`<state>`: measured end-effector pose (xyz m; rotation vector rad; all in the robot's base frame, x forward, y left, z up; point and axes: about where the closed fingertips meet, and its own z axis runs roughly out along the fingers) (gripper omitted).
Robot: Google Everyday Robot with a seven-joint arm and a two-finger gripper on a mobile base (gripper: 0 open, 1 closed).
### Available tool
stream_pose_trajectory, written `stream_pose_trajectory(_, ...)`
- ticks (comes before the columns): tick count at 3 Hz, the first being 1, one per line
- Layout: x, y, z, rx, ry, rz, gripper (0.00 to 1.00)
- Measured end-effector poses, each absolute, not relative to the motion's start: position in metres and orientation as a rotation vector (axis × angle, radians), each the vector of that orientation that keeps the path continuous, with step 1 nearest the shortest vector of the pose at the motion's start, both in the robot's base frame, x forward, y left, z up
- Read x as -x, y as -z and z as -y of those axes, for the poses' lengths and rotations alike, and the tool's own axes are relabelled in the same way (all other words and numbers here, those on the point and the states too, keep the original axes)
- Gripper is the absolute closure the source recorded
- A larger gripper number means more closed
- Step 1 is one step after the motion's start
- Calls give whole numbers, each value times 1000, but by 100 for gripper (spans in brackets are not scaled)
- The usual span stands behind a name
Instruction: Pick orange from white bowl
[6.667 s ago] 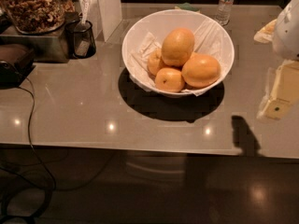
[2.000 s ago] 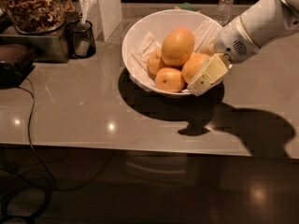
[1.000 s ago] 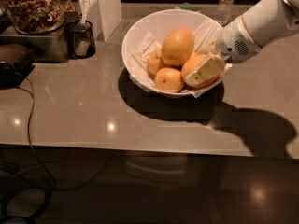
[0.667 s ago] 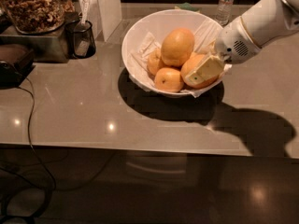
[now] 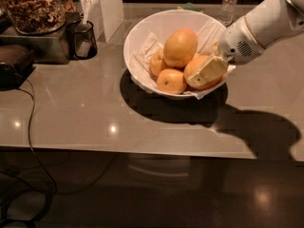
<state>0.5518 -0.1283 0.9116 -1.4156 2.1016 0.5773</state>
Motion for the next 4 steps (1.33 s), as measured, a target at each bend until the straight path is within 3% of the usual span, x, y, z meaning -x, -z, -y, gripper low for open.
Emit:
stream_pose_trajectory(1, -550, -918, 126, 1415, -626, -2044, 100)
stream_pose_trajectory(4, -516, -979, 178, 1295, -809, -1750, 100)
